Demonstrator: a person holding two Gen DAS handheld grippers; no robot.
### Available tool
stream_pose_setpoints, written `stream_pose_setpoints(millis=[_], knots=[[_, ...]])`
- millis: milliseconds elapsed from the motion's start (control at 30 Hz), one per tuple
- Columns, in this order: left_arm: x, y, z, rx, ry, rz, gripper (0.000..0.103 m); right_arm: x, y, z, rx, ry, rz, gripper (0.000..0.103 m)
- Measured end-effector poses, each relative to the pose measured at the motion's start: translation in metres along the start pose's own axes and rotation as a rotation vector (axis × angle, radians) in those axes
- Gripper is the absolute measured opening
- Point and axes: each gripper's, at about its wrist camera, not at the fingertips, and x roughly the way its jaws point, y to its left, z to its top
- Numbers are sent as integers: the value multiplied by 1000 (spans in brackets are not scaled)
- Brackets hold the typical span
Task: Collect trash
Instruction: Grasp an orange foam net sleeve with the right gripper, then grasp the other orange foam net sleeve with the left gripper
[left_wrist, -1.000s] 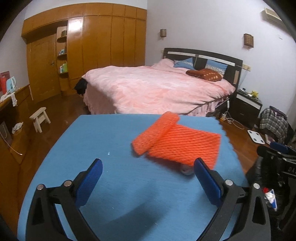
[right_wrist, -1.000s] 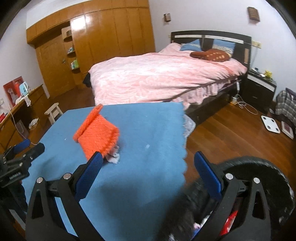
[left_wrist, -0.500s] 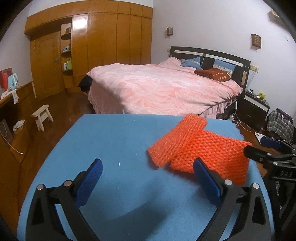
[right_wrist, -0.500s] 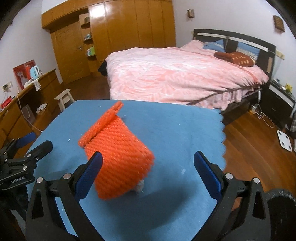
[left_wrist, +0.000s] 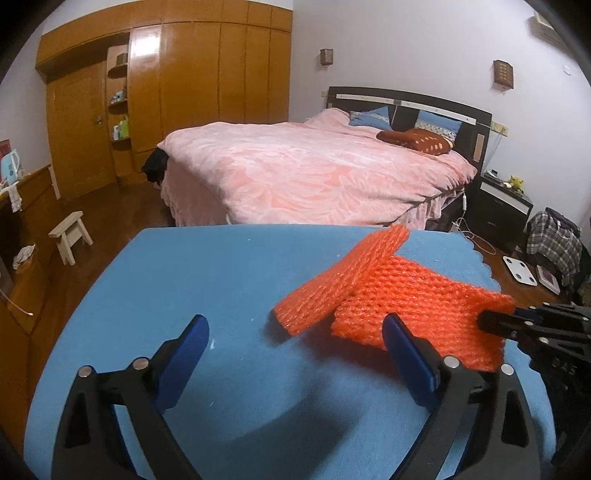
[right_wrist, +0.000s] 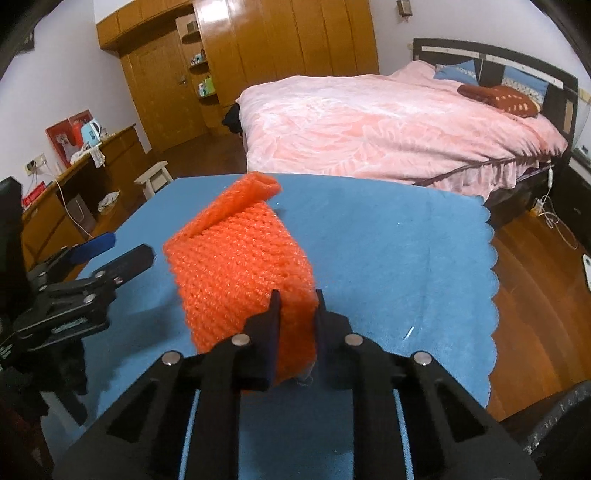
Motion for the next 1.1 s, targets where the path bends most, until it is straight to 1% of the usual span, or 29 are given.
stream_pose_setpoints(millis=[133,200,300,367,400,467,567,700,733,767,800,867,933,1100], knots=[[17,-1,5,-2,13,-10,90,-2,-3,-1,2,-4,-8,15],[25,0,7,-12,23,-17,88,-8,-6,-1,0,-16,-26,15],[34,2,9,-20,38,-33,80,-16,-15,0,15,-31,-49,15],[39,2,9,-22,48,-47,68,-20,-23,1,38,-42,-56,15],[42,1,9,-17,56,-53,64,-23,-27,2,47,-50,-70,15],[47,-2,7,-11,74,-69,51,-26,-34,2,63,-65,-100,15],[53,-6,3,-13,97,-96,41,-27,-45,2,92,-71,-158,15],[52,-14,1,-1,99,-108,40,-26,-59,1,118,-67,-234,15],[51,-16,2,4,96,-108,44,-24,-62,0,127,-62,-238,15],[52,-18,2,12,96,-108,49,-23,-64,0,140,-60,-239,15],[53,-19,2,17,96,-105,52,-23,-65,0,146,-63,-241,15],[58,-21,3,20,106,-107,61,-22,-66,1,140,-71,-255,15],[61,-23,3,23,115,-105,67,-21,-64,1,133,-72,-261,15],[72,-23,3,26,157,-87,67,-19,-62,0,141,-70,-248,15]])
